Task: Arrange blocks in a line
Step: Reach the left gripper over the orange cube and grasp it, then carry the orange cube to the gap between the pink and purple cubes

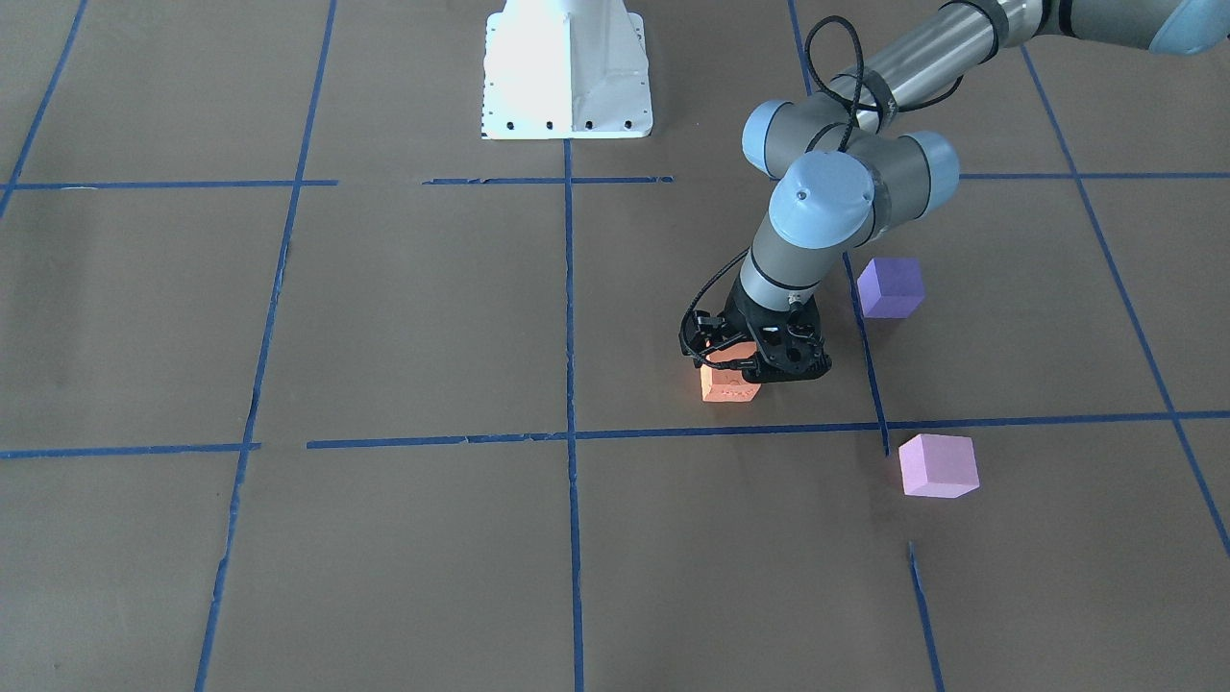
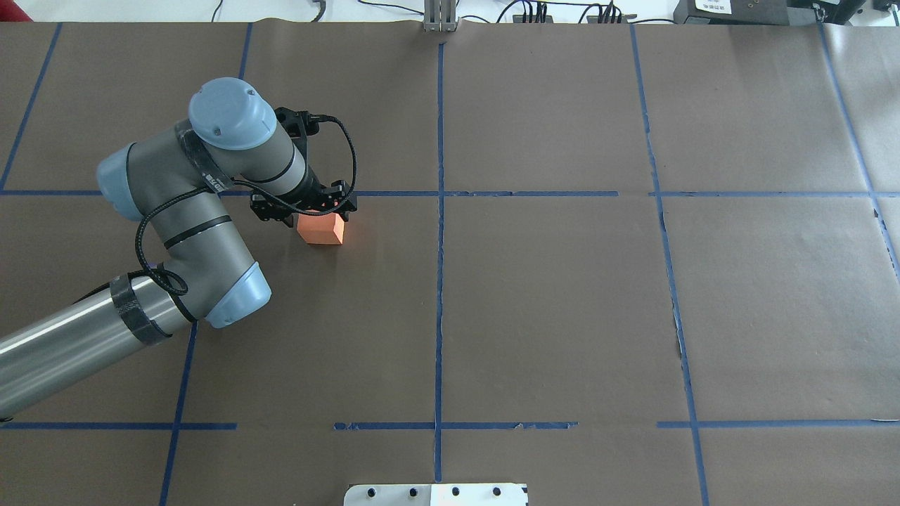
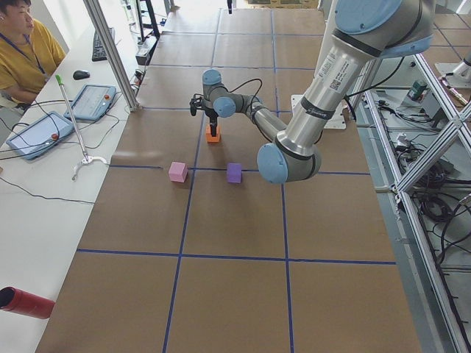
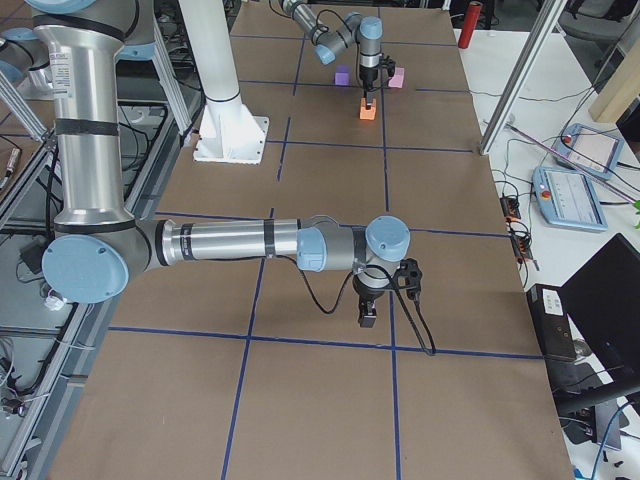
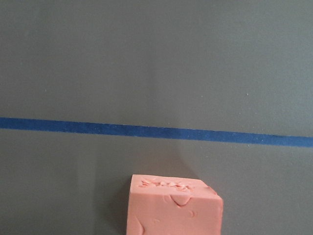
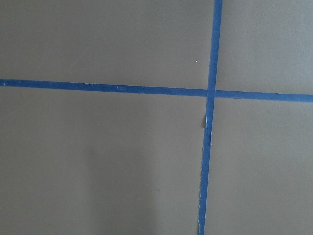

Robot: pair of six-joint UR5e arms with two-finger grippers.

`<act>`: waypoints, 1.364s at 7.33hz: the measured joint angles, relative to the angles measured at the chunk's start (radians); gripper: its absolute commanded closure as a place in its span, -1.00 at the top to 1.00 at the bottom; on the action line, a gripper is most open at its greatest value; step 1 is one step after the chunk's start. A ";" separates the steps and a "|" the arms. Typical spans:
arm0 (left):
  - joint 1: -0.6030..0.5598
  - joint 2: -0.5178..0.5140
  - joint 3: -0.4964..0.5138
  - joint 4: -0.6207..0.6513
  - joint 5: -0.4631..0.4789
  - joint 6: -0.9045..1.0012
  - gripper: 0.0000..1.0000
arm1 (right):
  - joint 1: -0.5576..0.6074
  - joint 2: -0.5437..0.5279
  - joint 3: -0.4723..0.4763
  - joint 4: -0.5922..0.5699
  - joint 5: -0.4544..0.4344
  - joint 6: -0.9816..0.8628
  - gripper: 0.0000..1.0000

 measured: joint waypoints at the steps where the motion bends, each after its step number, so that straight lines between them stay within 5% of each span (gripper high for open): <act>1: 0.015 -0.001 0.016 -0.005 0.001 -0.015 0.80 | 0.000 0.000 0.000 0.000 0.000 0.000 1.00; 2: 0.025 -0.001 0.026 -0.009 0.001 -0.021 0.30 | 0.000 0.000 0.000 0.000 0.000 0.000 1.00; 3: 0.031 -0.002 0.031 -0.011 0.001 -0.021 -0.44 | 0.000 0.000 0.000 0.000 0.000 0.000 1.00; 7: -0.040 0.014 0.006 -0.007 -0.013 -0.001 -0.53 | 0.000 0.000 0.000 0.000 0.000 0.000 1.00; 10: -0.134 0.177 -0.107 -0.003 -0.016 0.179 -0.49 | 0.000 0.000 -0.001 0.000 0.000 0.000 1.00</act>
